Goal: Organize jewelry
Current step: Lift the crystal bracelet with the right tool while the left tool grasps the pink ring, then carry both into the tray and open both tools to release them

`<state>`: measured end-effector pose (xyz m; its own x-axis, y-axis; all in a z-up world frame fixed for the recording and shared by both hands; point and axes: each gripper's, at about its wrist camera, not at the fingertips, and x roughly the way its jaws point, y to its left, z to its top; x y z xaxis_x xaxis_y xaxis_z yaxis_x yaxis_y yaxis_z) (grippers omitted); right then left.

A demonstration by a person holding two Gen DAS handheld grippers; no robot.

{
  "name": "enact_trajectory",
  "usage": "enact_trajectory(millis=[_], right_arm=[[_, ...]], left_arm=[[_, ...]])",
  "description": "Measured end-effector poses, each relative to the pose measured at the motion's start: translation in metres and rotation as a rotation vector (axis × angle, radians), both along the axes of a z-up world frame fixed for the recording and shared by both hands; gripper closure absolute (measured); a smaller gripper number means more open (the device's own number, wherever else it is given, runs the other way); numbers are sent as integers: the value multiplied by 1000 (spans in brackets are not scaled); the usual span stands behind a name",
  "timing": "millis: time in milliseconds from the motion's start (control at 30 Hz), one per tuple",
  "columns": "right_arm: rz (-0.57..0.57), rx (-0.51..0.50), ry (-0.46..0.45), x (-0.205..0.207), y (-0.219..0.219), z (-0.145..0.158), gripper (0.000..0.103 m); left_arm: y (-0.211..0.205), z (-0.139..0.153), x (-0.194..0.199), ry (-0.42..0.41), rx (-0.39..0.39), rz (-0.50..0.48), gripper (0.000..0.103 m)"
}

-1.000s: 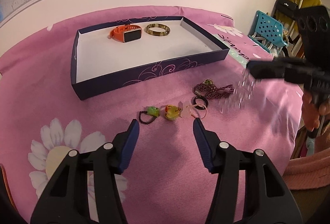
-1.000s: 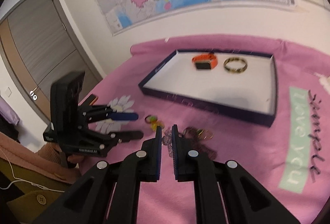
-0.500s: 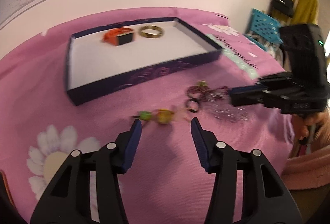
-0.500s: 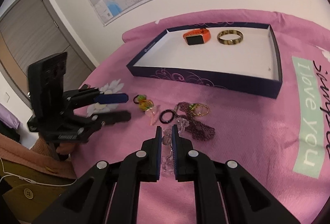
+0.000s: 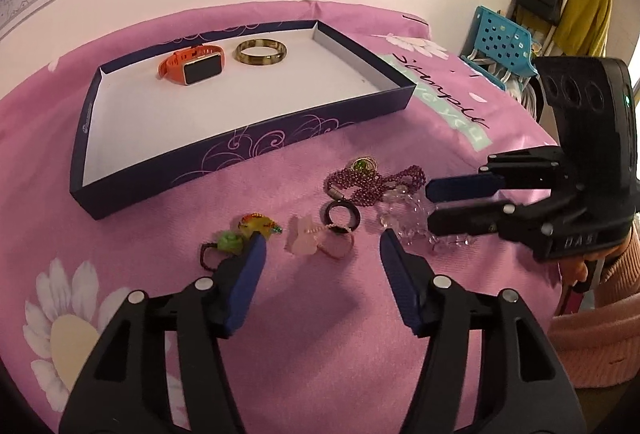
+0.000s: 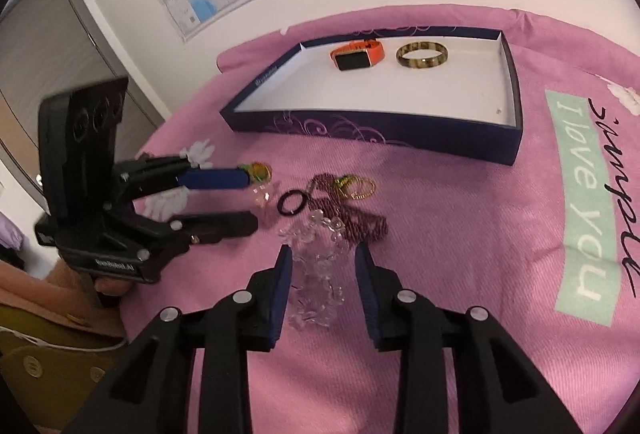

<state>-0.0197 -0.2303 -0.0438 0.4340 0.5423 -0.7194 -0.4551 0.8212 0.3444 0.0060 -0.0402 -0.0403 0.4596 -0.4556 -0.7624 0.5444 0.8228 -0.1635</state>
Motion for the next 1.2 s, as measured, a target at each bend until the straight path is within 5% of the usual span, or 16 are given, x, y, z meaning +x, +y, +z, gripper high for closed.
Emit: enact_trajectory(millis=[267, 500, 600, 700, 867, 1033, 1133, 1200], right_arm=[[15, -38, -24, 1, 13, -2, 71], [28, -57, -40, 1, 18, 1, 95], [28, -44, -48, -1, 17, 6, 95], [30, -1, -55, -1, 14, 15, 95], [21, 38, -85, 0, 10, 33, 95], [12, 59, -106, 4, 8, 43, 95], [14, 64, -118, 5, 8, 48, 95], [17, 71, -127, 6, 9, 52, 95]], left_arm=[[-4, -5, 5, 21, 4, 7, 72], [-1, -3, 2, 20, -13, 7, 81], [2, 0, 1, 19, -27, 8, 84], [5, 2, 1, 25, -43, 4, 100], [8, 1, 2, 26, -42, 11, 99], [5, 3, 3, 2, -20, 11, 83], [0, 0, 8, 4, 3, 16, 83], [-2, -3, 11, 16, 15, 19, 93]])
